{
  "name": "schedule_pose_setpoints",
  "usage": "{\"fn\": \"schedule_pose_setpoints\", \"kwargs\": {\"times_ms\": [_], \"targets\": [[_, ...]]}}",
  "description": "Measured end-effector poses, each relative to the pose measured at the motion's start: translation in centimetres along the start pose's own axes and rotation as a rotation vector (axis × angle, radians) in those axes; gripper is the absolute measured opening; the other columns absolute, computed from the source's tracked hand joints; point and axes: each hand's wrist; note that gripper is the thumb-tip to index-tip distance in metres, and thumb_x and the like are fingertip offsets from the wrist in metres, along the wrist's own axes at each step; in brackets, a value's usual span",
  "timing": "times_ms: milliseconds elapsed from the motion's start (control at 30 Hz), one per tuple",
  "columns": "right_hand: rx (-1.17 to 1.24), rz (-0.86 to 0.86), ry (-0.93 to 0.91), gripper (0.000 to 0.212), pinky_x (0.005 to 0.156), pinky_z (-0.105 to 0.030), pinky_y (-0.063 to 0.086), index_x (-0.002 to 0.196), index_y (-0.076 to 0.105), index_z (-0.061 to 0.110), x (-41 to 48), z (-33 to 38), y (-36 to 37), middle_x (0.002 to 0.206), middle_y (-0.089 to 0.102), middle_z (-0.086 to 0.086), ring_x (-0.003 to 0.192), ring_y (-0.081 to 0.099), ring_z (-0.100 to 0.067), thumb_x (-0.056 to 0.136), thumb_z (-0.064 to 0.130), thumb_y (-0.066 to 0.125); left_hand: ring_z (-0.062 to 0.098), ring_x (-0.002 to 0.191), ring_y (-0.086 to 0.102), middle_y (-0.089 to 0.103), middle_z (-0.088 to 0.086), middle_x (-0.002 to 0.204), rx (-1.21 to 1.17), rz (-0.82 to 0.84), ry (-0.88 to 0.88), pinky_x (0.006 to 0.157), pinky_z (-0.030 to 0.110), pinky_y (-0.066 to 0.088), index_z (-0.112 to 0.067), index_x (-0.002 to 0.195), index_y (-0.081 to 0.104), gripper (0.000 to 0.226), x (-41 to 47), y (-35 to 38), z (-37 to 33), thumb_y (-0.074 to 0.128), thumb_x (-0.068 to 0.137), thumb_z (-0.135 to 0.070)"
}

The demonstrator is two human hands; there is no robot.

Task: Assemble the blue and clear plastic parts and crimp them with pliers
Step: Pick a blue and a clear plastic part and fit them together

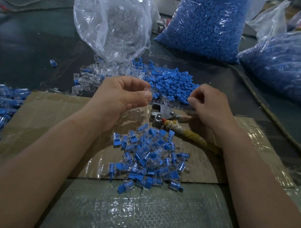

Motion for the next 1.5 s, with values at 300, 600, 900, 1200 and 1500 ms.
{"fn": "schedule_pose_setpoints", "kwargs": {"times_ms": [300,600,900,1200,1500], "targets": [[0.673,-0.025,-0.067,0.023,0.067,-0.017,0.054,0.075,0.064,0.029,-2.7,4.3,-0.8,0.068,0.067,0.013,0.07,0.067,-0.006,0.08,0.007,0.067,0.015,0.074,0.069,0.07,0.002,0.074,0.017,0.033,0.002,0.065,0.018,0.054,-0.01,0.079,0.067,0.027,-0.2,0.1,0.2,0.07,0.052,-0.01],[0.643,-0.04,-0.122,0.021,0.068,-0.034,0.057,0.072,0.065,0.026,-3.6,5.8,-0.4,0.071,0.067,0.006,0.067,0.067,-0.015,0.077,0.006,0.071,0.013,0.075,0.069,0.072,-0.001,0.076,0.106,0.066,0.038,0.064,0.017,0.053,-0.022,0.068,0.073,0.021,-0.3,0.2,0.5,0.073,0.049,-0.013],[0.655,0.051,-0.168,0.023,0.063,-0.017,0.054,0.073,0.066,0.028,-3.8,5.9,-0.2,0.066,0.066,0.013,0.064,0.066,-0.005,0.073,0.006,0.073,0.013,0.076,0.07,0.073,0.0,0.079,0.113,0.032,0.056,0.065,0.017,0.053,-0.023,0.07,0.074,0.021,-0.7,0.5,0.5,0.074,0.05,-0.016],[0.69,0.034,-0.228,0.026,0.067,-0.011,0.049,0.083,0.064,0.03,-3.8,5.7,-0.3,0.076,0.064,0.015,0.069,0.063,0.002,0.069,0.01,0.075,0.018,0.069,0.07,0.071,0.006,0.07,-0.021,0.078,0.029,0.062,0.02,0.054,-0.011,0.07,0.068,0.016,-0.7,0.4,0.3,0.069,0.055,-0.006],[0.693,0.051,-0.299,0.028,0.07,-0.023,0.056,0.09,0.067,0.025,-3.6,5.2,0.3,0.079,0.067,0.017,0.075,0.068,-0.005,0.068,0.009,0.074,0.015,0.058,0.067,0.068,0.007,0.06,-0.038,0.08,-0.05,0.056,0.018,0.055,-0.002,0.072,0.061,0.017,-0.8,0.7,-0.1,0.063,0.055,0.001]]}}
Point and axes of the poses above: each hand's wrist, its own x-axis towards the middle knuckle, its own y-axis out of the palm, z = x × y
